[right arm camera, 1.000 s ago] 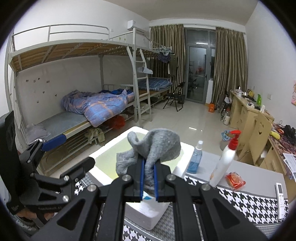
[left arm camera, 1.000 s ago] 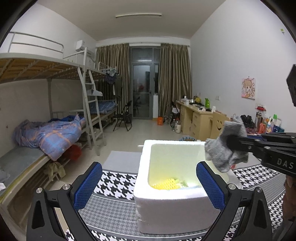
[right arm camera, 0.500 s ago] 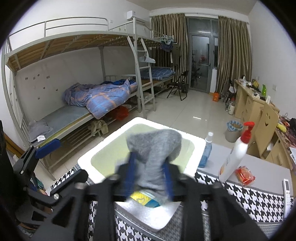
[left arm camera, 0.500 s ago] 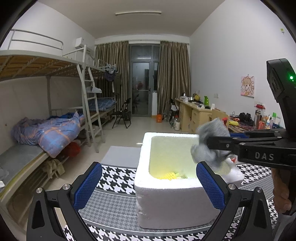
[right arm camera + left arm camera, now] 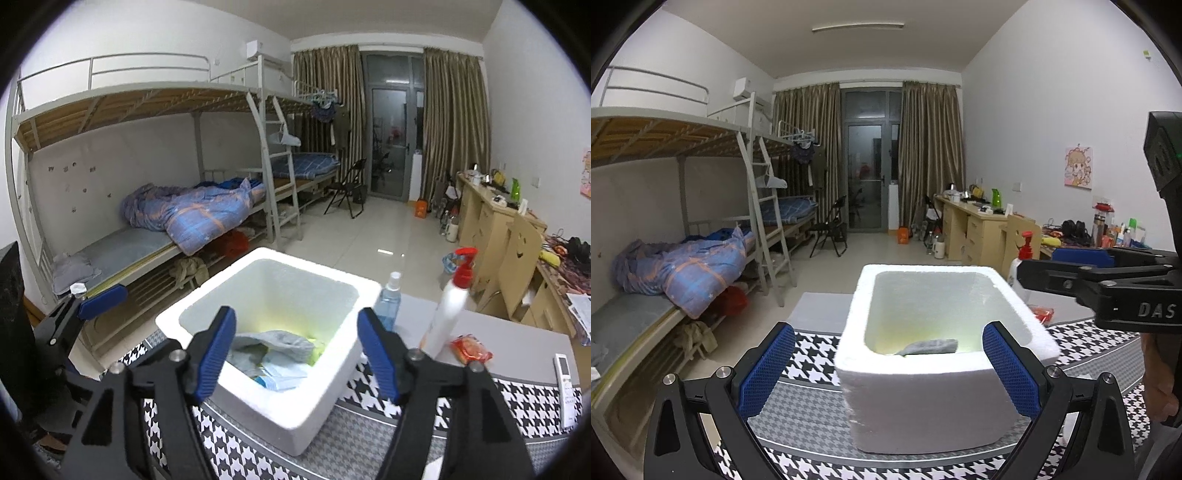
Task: Organize soft objects
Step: 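Withdraw both tools from the box back toward the white tissues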
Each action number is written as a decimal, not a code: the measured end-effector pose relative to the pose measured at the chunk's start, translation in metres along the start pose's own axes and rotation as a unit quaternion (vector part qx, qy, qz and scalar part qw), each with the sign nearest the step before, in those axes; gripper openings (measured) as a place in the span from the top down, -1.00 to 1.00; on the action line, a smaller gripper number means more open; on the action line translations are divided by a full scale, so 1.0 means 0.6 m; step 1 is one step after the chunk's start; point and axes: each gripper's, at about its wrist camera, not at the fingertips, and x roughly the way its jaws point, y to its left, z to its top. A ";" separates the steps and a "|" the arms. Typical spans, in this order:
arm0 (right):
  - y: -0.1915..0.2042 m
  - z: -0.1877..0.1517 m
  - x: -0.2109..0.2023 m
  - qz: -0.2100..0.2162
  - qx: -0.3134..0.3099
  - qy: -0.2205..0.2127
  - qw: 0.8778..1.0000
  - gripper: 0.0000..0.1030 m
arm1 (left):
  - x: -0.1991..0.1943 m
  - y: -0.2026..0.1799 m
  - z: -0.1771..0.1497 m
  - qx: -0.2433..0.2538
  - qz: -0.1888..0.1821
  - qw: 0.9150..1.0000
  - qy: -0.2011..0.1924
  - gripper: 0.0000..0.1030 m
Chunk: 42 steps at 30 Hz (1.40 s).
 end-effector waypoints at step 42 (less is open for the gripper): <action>-0.090 -0.099 -0.152 -0.197 0.039 -0.088 0.976 -0.85 | -0.037 -0.112 0.014 0.044 -0.067 0.996 -0.025 -0.98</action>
